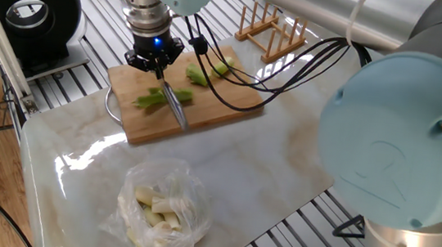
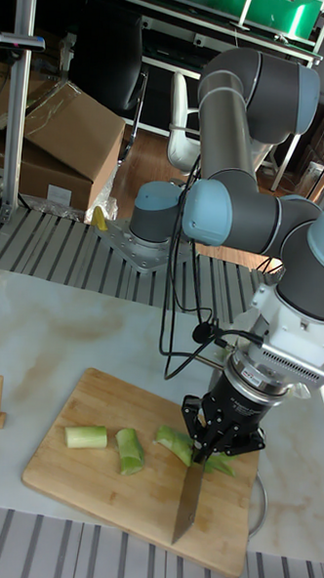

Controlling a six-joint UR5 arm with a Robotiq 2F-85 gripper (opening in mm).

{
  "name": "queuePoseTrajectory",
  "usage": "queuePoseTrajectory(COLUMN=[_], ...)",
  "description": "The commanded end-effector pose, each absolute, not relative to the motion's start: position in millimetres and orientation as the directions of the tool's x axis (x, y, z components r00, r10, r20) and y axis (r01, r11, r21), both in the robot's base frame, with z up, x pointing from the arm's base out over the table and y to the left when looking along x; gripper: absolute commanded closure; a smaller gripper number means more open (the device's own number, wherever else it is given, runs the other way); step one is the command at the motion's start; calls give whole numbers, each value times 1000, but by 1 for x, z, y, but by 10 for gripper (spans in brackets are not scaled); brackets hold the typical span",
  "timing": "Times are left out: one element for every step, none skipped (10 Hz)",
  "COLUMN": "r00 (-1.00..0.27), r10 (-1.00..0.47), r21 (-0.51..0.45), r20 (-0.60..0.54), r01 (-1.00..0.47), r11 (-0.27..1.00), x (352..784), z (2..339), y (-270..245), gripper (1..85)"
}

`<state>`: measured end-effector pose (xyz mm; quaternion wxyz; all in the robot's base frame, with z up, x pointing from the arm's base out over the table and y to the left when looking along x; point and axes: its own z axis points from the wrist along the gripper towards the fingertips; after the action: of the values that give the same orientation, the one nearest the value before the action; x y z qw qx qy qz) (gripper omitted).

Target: Chop the scallions

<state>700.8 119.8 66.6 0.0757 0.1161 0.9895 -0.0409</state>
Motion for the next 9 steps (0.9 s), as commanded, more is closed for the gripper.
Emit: queuePoseTrajectory(r00=[-955, -951, -949, -950, -952, -963, -969, -974, -977], r10=[237, 249, 253, 247, 239, 206, 196, 184, 181], r21=[-41, -8, 13, 21, 24, 10, 17, 3, -8], r20=[-179, -181, -188, -190, -191, -173, -151, -132, -110], r01=[248, 255, 256, 248, 239, 208, 195, 186, 183], r11=[968, 967, 967, 969, 971, 978, 981, 983, 983], x=[707, 708, 712, 714, 714, 709, 702, 695, 690], z=[87, 89, 88, 85, 83, 79, 73, 72, 72], y=[129, 135, 140, 141, 142, 139, 143, 140, 139], gripper=[847, 847, 847, 847, 847, 847, 847, 847, 847])
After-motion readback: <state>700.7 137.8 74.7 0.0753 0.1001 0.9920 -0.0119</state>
